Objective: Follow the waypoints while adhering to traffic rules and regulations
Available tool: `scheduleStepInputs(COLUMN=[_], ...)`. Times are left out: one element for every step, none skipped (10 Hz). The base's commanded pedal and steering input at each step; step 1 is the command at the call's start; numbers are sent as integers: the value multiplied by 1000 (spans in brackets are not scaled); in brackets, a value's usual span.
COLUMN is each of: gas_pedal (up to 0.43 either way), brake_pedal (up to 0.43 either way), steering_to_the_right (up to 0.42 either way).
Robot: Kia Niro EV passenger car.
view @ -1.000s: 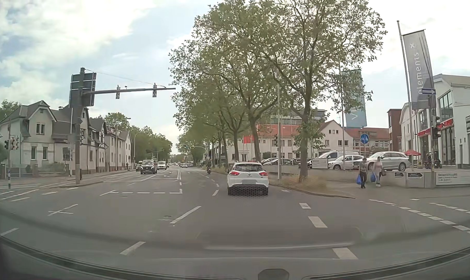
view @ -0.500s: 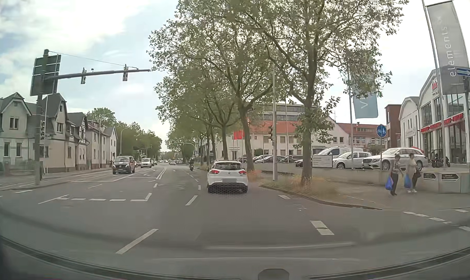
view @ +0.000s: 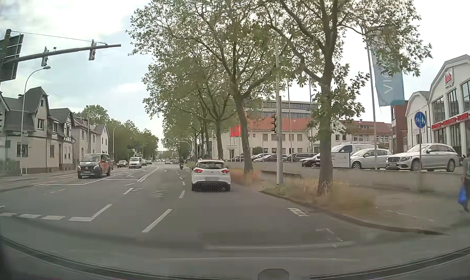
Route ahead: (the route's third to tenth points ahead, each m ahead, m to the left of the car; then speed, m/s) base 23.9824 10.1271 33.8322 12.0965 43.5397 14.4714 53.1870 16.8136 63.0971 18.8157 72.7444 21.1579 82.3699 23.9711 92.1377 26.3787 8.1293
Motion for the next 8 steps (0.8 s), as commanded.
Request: scheduleStepInputs(gas_pedal=[118,118,110,110,110,110,110,110], brake_pedal=[18,18,18,18,18,18,18,18], steering_to_the_right=[-23,-33,-43,-49,-54,-57,-58,-58])
